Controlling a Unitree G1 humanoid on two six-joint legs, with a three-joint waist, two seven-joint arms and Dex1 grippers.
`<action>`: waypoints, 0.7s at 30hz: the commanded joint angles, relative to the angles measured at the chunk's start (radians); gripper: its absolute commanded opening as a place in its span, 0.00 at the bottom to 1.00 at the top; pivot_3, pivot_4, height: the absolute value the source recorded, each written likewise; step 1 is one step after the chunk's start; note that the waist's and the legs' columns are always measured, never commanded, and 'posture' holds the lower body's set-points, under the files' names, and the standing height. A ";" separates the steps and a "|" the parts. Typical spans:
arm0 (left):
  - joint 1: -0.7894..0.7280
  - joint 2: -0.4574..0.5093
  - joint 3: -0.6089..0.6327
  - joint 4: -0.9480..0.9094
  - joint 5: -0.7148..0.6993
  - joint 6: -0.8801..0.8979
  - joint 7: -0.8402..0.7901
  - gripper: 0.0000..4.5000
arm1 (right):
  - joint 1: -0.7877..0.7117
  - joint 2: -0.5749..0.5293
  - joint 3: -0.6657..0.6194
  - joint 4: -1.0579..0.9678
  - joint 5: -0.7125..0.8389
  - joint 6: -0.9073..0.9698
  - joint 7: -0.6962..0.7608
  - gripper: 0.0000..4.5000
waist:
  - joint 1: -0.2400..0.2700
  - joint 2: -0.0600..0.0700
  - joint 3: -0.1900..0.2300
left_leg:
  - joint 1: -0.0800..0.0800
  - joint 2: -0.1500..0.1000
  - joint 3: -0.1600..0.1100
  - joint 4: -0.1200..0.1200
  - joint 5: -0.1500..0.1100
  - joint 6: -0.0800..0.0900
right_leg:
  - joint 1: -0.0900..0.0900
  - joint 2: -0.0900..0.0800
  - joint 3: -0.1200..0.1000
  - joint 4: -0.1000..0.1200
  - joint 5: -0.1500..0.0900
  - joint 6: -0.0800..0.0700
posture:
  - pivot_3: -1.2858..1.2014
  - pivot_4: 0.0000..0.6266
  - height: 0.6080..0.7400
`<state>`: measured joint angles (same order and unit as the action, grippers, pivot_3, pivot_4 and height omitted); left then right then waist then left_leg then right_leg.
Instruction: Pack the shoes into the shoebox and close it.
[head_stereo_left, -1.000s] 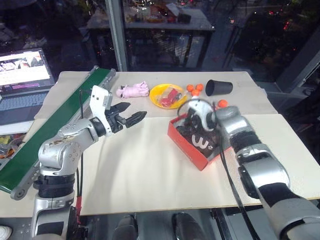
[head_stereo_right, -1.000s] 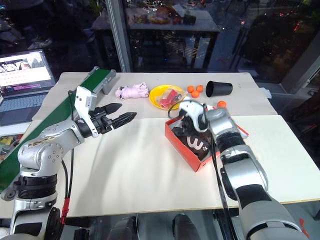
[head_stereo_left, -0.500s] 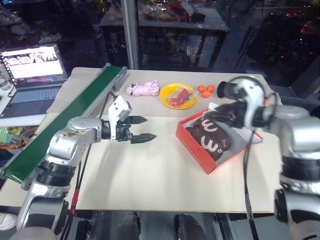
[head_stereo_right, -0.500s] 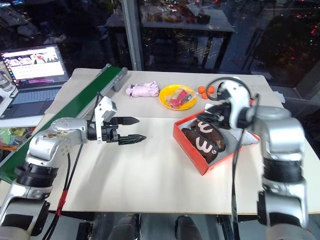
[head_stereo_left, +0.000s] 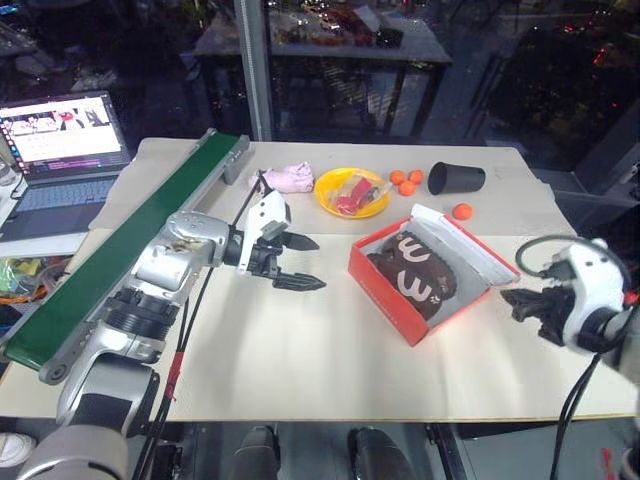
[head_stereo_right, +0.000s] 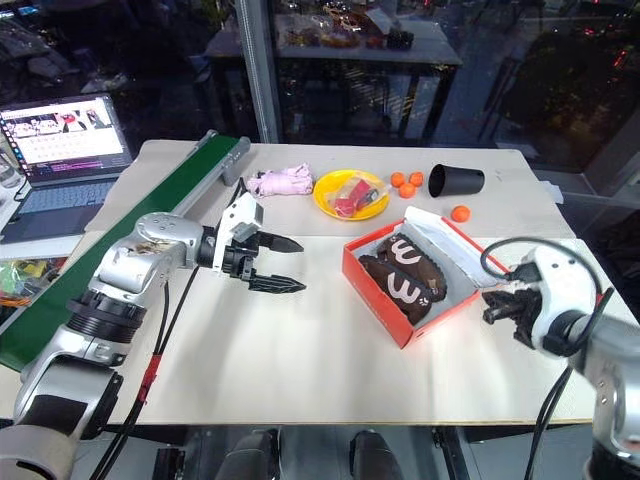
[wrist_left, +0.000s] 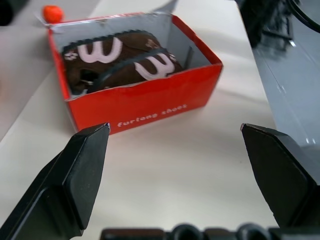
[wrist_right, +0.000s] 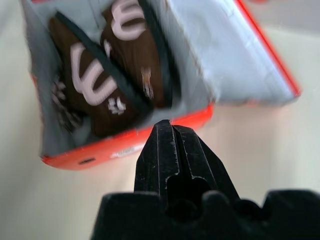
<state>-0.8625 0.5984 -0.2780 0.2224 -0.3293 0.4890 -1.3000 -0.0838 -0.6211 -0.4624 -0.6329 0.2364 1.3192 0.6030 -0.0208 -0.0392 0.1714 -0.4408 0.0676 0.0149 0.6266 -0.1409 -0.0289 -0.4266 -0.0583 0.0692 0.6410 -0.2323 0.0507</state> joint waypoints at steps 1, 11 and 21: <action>-0.034 0.006 0.013 0.007 0.028 -0.039 -0.017 1.00 | 0.053 0.021 0.082 0.096 -0.072 -0.198 -0.087 0.02 | 0.000 0.001 0.000 | 0.000 0.000 0.000 0.000 0.000 0.000 | 0.000 0.000 0.000 0.000 0.000 0.000 | 0.52 0.24 1.00; 0.002 0.052 0.051 -0.022 0.033 -0.013 -0.008 1.00 | -0.023 0.040 0.266 0.671 -0.257 -0.882 -0.251 0.02 | -0.006 0.002 0.001 | 0.000 0.000 0.000 0.000 0.000 0.000 | 0.000 0.000 0.000 0.000 0.001 0.002 | 0.52 0.24 1.00; 0.073 0.077 0.082 -0.103 0.021 0.012 0.013 1.00 | -0.148 0.086 0.235 0.869 -0.228 -1.300 -0.315 0.02 | -0.023 0.002 0.001 | 0.000 0.000 0.000 0.000 0.000 0.000 | 0.001 0.000 0.000 0.000 0.001 0.002 | 0.52 0.24 1.00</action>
<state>-0.7796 0.6616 -0.2309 0.1672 -0.2981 0.4966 -1.2947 -0.2100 -0.5335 -0.1909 0.2353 -0.0140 0.1039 0.3035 -0.0436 -0.0373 0.1722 -0.4405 0.0671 0.0148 0.6263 -0.1409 -0.0286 -0.4256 -0.0584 0.0695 0.6411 -0.2314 0.0528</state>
